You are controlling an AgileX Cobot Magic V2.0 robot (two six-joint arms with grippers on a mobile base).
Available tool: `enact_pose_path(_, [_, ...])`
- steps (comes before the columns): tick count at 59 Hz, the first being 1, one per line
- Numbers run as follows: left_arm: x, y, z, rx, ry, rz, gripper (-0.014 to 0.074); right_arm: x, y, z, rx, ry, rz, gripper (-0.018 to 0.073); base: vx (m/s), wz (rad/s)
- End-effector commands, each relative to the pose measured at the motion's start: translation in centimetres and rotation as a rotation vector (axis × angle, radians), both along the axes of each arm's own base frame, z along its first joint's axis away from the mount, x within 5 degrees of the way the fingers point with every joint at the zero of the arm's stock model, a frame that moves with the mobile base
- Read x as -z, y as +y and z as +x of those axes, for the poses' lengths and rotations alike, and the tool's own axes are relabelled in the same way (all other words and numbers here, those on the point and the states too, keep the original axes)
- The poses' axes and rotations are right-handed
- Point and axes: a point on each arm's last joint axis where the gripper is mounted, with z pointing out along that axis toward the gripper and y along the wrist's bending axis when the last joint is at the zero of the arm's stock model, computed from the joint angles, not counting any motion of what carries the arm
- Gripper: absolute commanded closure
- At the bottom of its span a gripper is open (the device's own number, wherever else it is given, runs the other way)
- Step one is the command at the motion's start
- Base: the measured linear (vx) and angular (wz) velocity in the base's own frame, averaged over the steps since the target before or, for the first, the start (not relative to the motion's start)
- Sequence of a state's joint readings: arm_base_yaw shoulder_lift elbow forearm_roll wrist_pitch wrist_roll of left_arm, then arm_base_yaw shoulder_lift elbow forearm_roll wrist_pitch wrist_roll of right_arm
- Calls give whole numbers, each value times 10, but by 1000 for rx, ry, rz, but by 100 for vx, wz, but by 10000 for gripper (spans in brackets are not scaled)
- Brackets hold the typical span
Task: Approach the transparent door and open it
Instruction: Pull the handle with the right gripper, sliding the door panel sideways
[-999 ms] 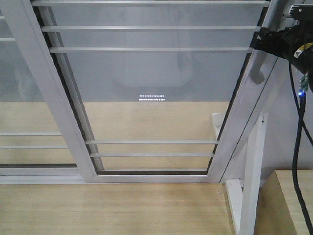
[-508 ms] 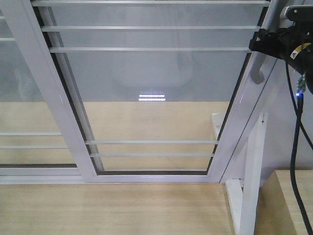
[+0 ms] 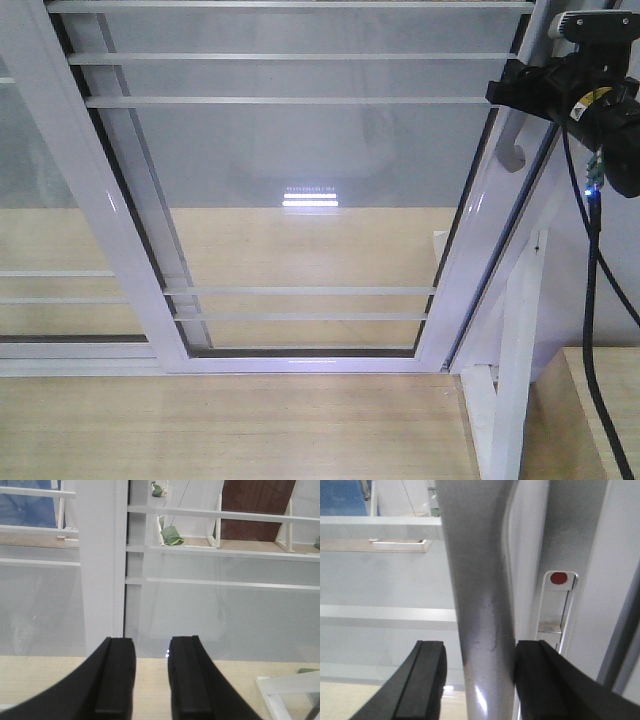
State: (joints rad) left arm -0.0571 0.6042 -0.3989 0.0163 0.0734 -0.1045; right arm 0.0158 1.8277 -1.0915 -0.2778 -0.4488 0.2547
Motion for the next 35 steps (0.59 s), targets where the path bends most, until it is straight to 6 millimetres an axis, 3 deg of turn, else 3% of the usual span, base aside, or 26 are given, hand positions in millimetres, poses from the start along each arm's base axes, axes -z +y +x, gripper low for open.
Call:
enact_pose_path(1, [-17,-1,2,3,-106,-15,267,-36,24,-3,-102,-167,-17,183,0,0])
enact_pose_path(26, [-16,-1,2,3,-105,-14,267,-36,71,-10,-218,-167,-21,183,0,0])
enact_pose_path(35, [-16,-1,2,3,-105,-14,267,-36,76,-12,-231,-169,-22,183,0,0])
